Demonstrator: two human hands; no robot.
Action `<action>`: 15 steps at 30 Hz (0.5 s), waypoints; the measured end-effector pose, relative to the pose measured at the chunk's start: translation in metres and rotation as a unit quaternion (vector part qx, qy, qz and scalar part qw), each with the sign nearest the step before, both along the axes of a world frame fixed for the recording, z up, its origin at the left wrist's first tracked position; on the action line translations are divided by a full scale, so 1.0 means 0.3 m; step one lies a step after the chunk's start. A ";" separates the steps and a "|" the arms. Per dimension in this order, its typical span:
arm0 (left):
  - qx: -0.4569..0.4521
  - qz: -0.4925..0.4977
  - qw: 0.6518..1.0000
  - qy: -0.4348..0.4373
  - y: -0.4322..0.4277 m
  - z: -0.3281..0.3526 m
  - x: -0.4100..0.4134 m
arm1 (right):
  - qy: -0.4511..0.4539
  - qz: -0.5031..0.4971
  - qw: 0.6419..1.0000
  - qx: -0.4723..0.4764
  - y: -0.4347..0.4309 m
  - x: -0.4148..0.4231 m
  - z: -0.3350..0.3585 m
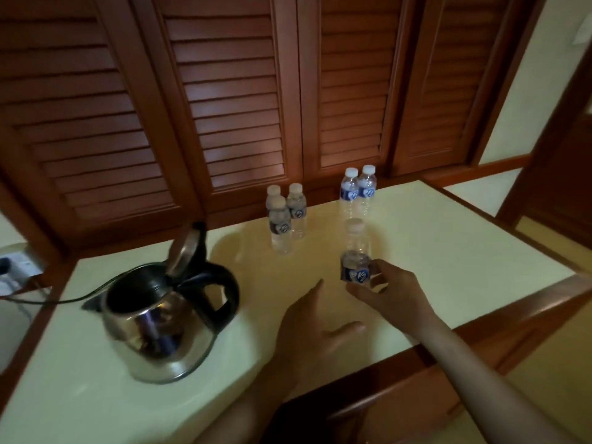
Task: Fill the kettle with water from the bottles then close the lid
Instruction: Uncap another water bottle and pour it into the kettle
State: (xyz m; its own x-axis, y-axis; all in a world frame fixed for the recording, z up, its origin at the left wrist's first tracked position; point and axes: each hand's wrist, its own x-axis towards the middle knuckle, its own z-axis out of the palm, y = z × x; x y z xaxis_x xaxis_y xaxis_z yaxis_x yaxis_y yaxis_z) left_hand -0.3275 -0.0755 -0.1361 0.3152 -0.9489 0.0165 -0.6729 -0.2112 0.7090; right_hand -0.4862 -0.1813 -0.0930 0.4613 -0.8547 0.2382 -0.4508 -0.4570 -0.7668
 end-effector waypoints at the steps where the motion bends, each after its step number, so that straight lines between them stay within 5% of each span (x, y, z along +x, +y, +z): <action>1: 0.038 0.011 0.998 -0.045 -0.046 -0.030 0.002 | -0.005 -0.020 1.000 -0.004 -0.063 -0.015 -0.024; 5: 0.079 0.016 0.965 -0.251 -0.181 -0.097 0.016 | -0.031 -0.088 0.995 -0.020 -0.288 -0.043 -0.117; 15: 0.119 0.006 0.954 -0.276 -0.376 -0.094 0.031 | -0.024 -0.116 0.992 -0.035 -0.690 0.027 -0.214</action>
